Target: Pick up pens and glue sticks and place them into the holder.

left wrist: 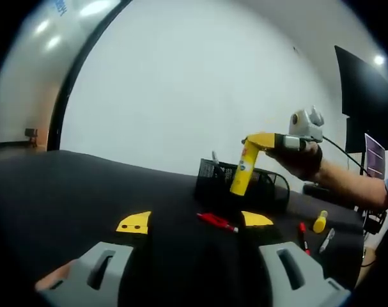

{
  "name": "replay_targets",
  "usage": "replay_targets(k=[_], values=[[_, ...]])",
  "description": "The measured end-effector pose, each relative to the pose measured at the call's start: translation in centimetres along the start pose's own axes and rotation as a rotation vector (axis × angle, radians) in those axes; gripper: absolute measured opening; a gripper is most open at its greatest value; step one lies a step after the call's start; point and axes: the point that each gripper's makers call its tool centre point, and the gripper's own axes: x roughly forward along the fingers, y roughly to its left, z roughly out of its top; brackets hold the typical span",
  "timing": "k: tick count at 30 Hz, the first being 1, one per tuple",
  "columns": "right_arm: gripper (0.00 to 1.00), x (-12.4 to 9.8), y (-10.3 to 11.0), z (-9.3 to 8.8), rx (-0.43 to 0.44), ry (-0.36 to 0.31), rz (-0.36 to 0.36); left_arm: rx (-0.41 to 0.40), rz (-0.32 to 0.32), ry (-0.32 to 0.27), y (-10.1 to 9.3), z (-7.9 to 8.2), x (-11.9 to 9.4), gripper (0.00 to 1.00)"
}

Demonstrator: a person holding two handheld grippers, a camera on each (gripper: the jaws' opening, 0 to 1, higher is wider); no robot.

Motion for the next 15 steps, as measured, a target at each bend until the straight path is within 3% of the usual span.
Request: replay_targets(k=[15], values=[[0.18, 1.4, 0.3, -2.6, -0.027, 0.041, -0.024, 0.006, -0.003, 0.006, 0.0, -0.2, -0.1, 0.52]])
